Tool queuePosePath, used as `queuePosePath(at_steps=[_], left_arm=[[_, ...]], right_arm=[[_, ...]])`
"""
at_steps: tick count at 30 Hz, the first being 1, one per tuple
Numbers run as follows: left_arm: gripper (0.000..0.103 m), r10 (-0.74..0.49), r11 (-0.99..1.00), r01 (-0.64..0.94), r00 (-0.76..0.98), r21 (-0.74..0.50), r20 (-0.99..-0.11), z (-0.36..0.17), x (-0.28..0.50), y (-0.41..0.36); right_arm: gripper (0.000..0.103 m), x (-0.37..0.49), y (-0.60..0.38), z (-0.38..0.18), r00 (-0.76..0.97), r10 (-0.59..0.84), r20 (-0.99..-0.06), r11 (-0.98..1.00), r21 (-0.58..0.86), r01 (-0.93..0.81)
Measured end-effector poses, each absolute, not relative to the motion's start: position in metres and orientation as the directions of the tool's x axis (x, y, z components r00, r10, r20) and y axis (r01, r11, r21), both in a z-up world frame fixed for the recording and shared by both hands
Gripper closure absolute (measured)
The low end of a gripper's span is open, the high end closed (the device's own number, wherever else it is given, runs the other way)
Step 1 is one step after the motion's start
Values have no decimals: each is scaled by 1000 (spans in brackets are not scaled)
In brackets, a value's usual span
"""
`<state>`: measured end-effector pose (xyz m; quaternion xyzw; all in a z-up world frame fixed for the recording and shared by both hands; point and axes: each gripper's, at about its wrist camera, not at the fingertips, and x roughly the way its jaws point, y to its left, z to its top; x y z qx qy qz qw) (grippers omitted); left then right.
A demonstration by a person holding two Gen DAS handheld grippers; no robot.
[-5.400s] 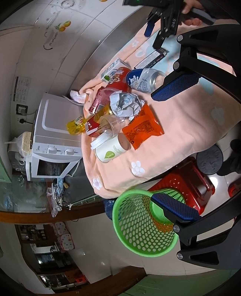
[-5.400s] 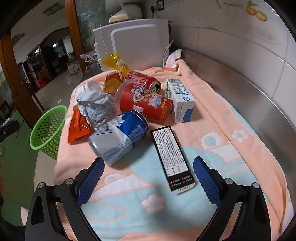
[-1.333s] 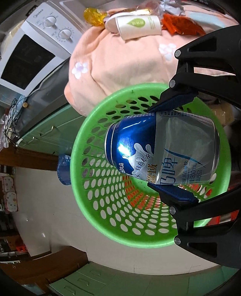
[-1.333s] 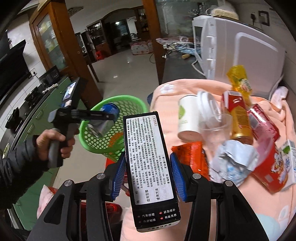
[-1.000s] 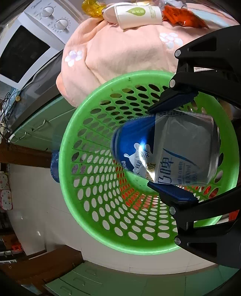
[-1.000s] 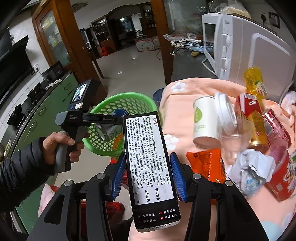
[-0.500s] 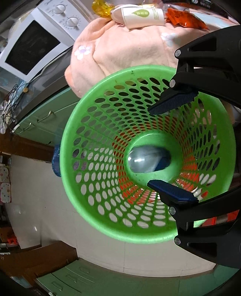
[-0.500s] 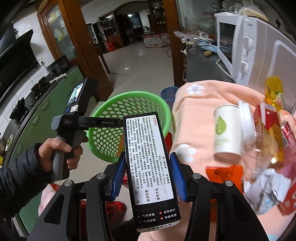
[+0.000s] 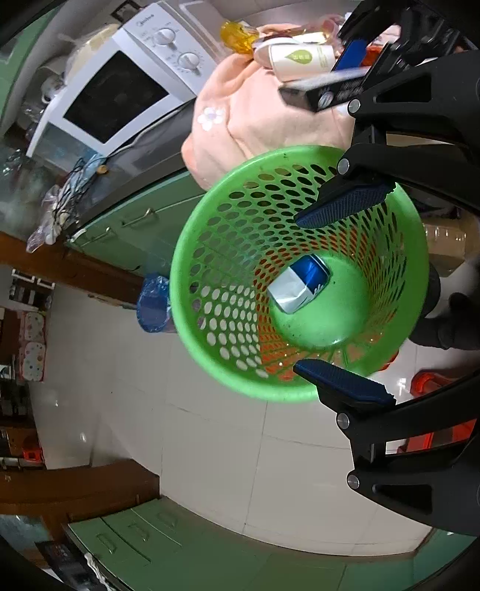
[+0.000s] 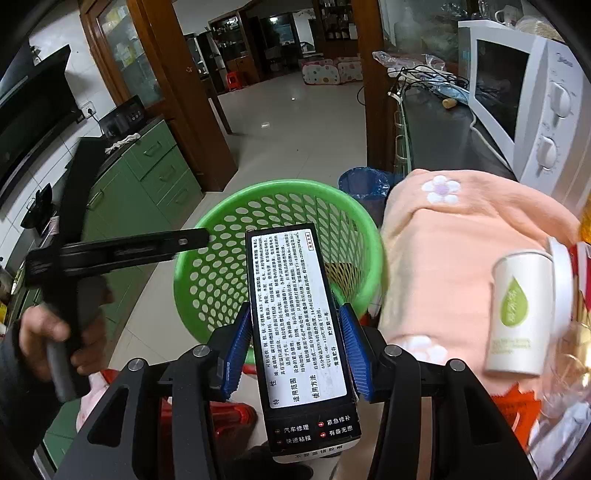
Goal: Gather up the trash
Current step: 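Move the black device over the green basket and open the right tool, then return the right tool to the blanket and grasp the crumpled silver foil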
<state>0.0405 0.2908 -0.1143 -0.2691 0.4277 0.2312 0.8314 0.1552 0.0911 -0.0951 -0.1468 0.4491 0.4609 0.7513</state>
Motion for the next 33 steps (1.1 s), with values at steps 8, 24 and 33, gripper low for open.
queuePosePath(at_steps=[8,24,33], left_arm=[[29,188,727,-637,544,-257,-818,-100,20,294],[28,182,725,-635,551,-267,-815,-95,8,283],[28,133,780,-559,586,-281,-799,-83,17,245]], right_arm=[[56,168,121,-113,131,570,-811,569,275,-775],[36,168,102,-72,179,633,-754,570,297,-766],[25,159,-6,-31,390,559,-732,682,137,-719]])
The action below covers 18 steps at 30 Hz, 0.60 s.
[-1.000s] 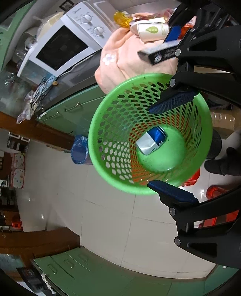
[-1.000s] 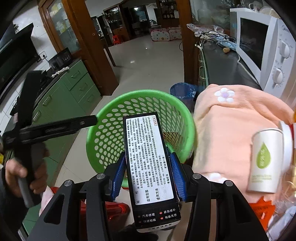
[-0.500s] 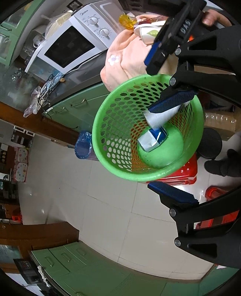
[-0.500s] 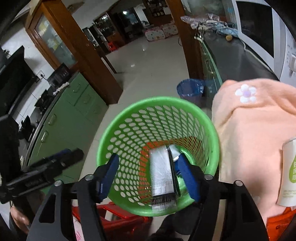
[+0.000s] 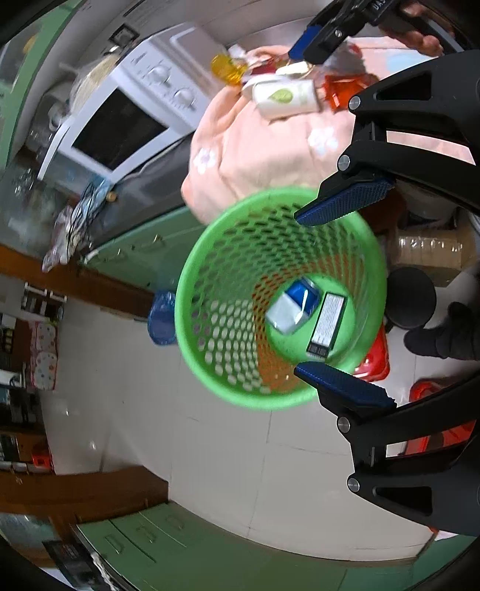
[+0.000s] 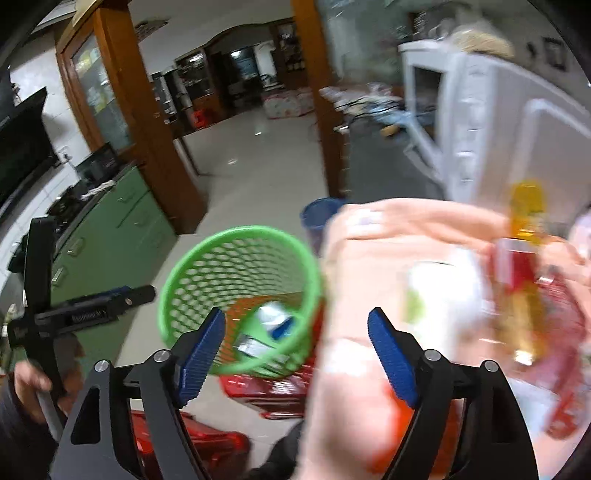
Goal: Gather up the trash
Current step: 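Return the right tool to the blanket and grasp the crumpled silver foil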
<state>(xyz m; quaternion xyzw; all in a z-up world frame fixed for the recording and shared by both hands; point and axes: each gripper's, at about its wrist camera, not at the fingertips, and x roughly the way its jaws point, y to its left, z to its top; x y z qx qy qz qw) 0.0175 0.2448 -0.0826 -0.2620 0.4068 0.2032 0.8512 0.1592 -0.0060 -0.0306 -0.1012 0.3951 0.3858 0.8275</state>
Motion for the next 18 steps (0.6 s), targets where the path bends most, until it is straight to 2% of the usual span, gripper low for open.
queuePosePath(at_steps=[7,18], left_arm=[[28,67,828,-478,603,-293,-795,-77,35,204],[26,0,875,-385,607,-294,-795,-72,53,159]], right_arm=[[19,165,-87,-20,514,457,-726,778,46,-626],[19,188,-132,-58,514,369,-774,836,35,-547]])
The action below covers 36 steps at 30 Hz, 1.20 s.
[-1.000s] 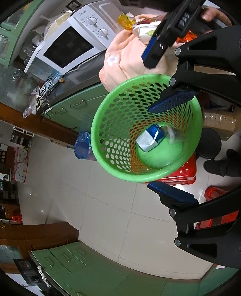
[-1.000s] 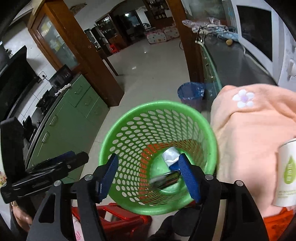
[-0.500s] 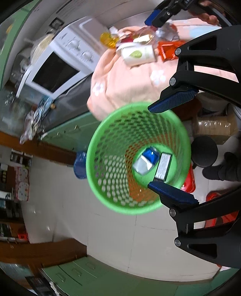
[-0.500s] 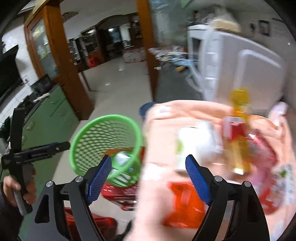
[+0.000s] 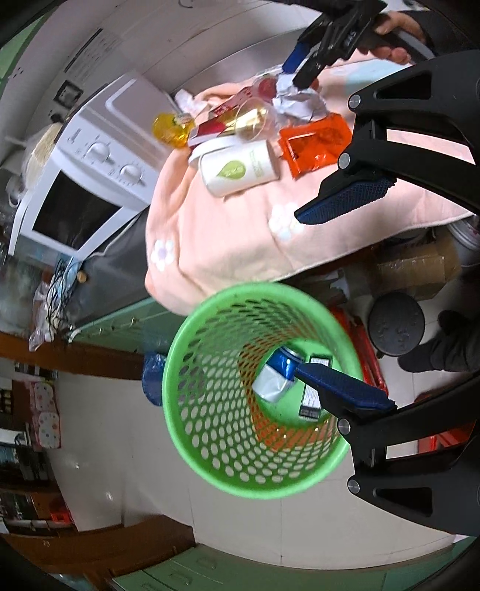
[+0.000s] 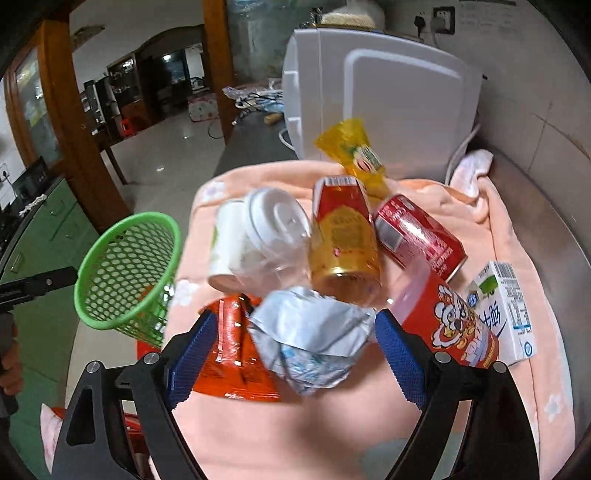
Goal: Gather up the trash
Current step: 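Return the right tool to the blanket and grasp the crumpled silver foil, then grasp the orange snack packet with the left tool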
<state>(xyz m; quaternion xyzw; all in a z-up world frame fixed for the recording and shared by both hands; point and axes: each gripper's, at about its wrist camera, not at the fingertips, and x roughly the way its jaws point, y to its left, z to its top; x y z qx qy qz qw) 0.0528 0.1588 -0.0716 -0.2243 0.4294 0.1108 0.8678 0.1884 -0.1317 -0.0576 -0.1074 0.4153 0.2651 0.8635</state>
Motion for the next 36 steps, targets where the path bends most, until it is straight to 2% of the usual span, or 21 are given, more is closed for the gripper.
queuePosePath(at_steps=[7,17,20,36], left_arm=[[26,-40,892,-341,596,-297,-802,-75,60,138],[26,-124,913,-256,571,-319,-812,-82,76,100],[26,-157,916,-223,565,-333,-810,-82,82,85],[26,-272,926,-89,515,-367,-813,-96,131,19]], right_arm=[[20,202,-127,-78,485,354,-799,843,49,-535],[50,204,-139,-90,472,340,-814,863,71,-501],[55,200,-149,-86,471,359,-806,866,99,-490],[58,158,-204,-70,498,389,-775,883,159,-442]])
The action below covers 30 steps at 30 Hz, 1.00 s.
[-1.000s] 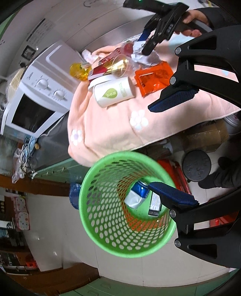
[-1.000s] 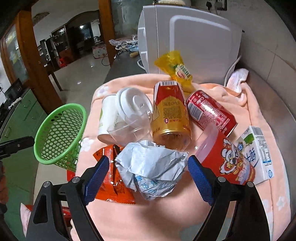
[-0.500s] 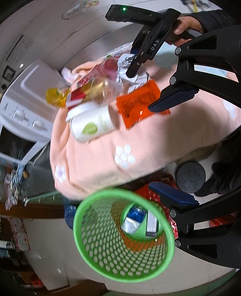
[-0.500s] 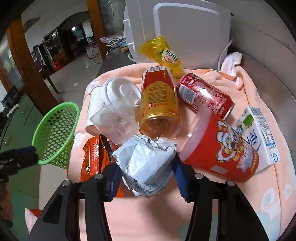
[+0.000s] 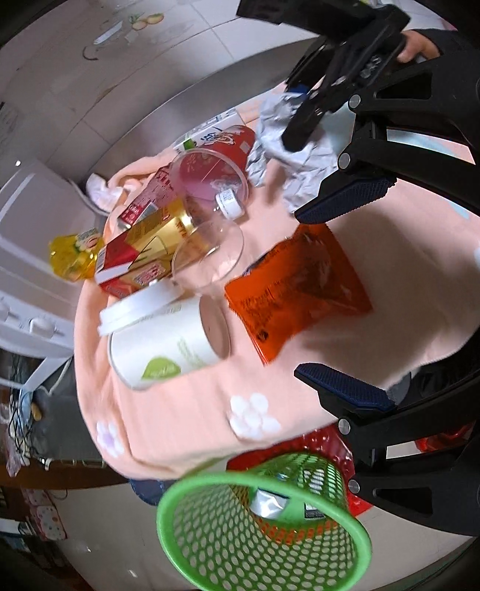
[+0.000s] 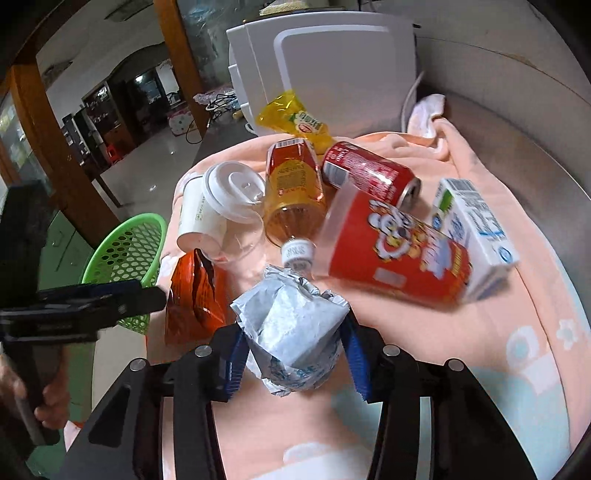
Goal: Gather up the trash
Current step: 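Grasp the orange snack packet with the left tool, then carry the foil with the right tool while the left tool carries the packet into the basket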
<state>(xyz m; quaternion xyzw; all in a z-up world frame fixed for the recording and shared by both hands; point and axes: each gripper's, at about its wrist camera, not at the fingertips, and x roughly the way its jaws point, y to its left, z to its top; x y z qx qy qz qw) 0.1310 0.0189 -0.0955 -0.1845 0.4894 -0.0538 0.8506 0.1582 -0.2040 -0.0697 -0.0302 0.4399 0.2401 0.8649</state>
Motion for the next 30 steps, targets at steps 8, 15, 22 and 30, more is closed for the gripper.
queuePosePath(at_steps=[8,15,22,30], left_arm=[[26,-273,923,-117,474,-367,-837,-105,157,3],[26,-170,946,-188,411,-266,-896,-117,179,-12],[43,-185,934,-212,403,-288,-896,-123,179,-8],[61,-253,913,-176,466,-369,-848,-110,152,16]], right_arm=[[58,152,-218,-69,508,387,-770,892,171,-419],[58,151,-225,-73,503,388,-772,894,183,-408],[58,148,-225,-75,494,392,-776,890,184,-417],[58,138,-211,-70,482,424,-767,869,195,-455]])
